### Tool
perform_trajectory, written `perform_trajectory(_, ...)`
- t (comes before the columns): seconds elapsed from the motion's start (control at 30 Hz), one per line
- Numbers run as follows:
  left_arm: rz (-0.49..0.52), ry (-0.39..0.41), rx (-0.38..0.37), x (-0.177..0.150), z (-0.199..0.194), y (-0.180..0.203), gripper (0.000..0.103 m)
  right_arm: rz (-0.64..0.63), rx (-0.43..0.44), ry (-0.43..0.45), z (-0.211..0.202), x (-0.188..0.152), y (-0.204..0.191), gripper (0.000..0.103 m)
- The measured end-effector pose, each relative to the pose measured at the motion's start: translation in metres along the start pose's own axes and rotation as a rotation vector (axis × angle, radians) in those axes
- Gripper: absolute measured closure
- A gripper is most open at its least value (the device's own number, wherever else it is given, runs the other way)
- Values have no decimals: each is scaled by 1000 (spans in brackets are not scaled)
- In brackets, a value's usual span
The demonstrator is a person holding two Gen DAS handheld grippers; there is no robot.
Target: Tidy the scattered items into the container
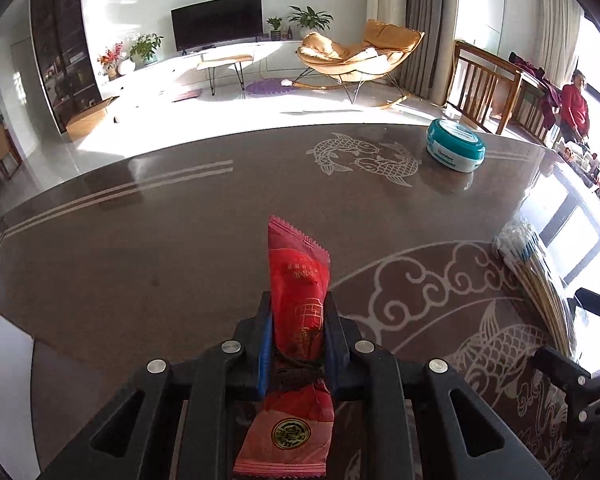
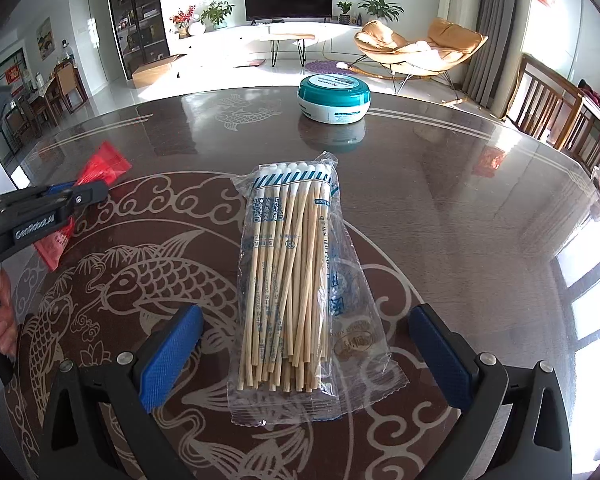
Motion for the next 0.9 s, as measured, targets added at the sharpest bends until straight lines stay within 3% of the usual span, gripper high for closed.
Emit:
perform_trajectory(0.17, -33, -9, 47, -61, -48, -10, 82, 0, 0, 0, 0, 0, 0, 0)
perform_trajectory(0.3, -49, -14, 87, -89, -67, -13, 81, 0, 0, 0, 0, 0, 0, 0)
perform_trajectory(0.57, -6, -3, 148, -91, -70, -6, 81, -1, 0, 0, 0, 0, 0, 0)
perform_trajectory(0.9, -20, -6, 131, -94, -70, -10, 81, -1, 0, 0, 0, 0, 0, 0)
Point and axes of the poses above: each gripper's, at about its wrist camera, not at the fingertips, and z roughly the way its jaws point, y to its right, x to its top, the point moved 4 cm from there along z, roughly the way its jaws point, and after that the axes turned 12 degrees about x, right-handed, at the moved point
